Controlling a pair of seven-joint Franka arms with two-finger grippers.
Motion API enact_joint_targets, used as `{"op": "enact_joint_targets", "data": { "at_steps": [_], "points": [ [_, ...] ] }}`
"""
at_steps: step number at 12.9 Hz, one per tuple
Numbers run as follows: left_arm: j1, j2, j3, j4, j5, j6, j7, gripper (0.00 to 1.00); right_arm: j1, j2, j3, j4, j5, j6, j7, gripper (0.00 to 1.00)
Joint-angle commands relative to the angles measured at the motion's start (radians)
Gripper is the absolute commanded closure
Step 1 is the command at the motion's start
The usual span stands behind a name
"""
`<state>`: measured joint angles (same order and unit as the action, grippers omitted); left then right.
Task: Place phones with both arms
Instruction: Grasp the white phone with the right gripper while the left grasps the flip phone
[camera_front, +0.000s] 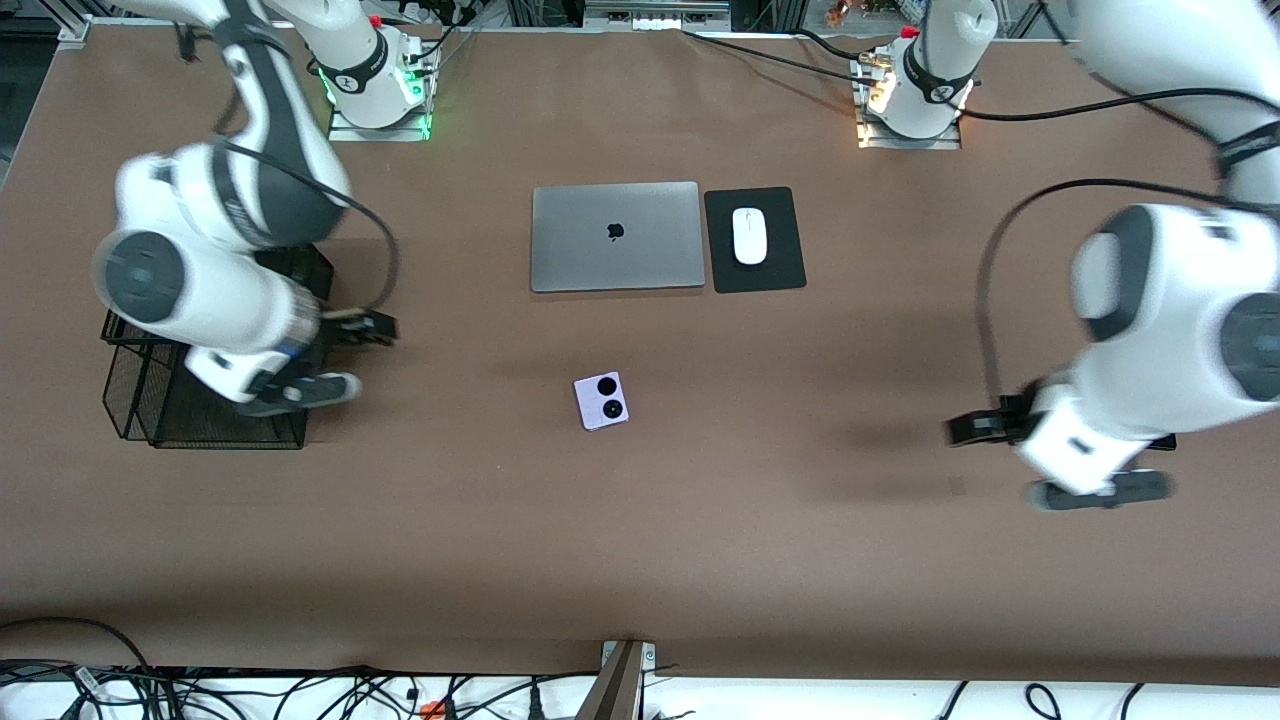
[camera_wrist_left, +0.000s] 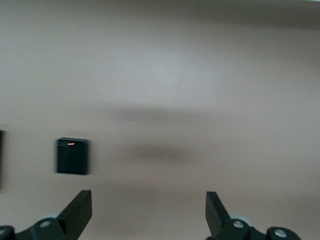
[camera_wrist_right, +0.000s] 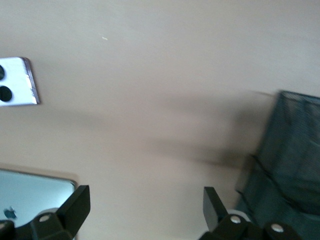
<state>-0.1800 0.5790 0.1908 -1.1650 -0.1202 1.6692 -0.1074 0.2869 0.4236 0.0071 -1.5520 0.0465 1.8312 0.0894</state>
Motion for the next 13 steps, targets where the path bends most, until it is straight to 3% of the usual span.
{"op": "enact_joint_targets", "data": {
  "at_steps": [1,5,9,13],
  "points": [
    [0.075,-0.059,-0.021,-0.16,0.043,0.074,0.144,0.0,0.127,0.14,-0.01,0.119,0.01,0.099,0.177,0.0],
    [0.134,-0.065,-0.021,-0.318,0.044,0.205,0.229,0.0,0.256,0.306,-0.013,0.211,0.0,0.305,0.352,0.0],
    [0.158,-0.065,-0.021,-0.447,0.044,0.331,0.249,0.0,0.265,0.374,-0.013,0.221,-0.086,0.416,0.342,0.0],
    [0.163,-0.065,-0.021,-0.533,0.045,0.443,0.252,0.0,0.273,0.435,-0.01,0.221,-0.083,0.516,0.334,0.0]
  ]
}}
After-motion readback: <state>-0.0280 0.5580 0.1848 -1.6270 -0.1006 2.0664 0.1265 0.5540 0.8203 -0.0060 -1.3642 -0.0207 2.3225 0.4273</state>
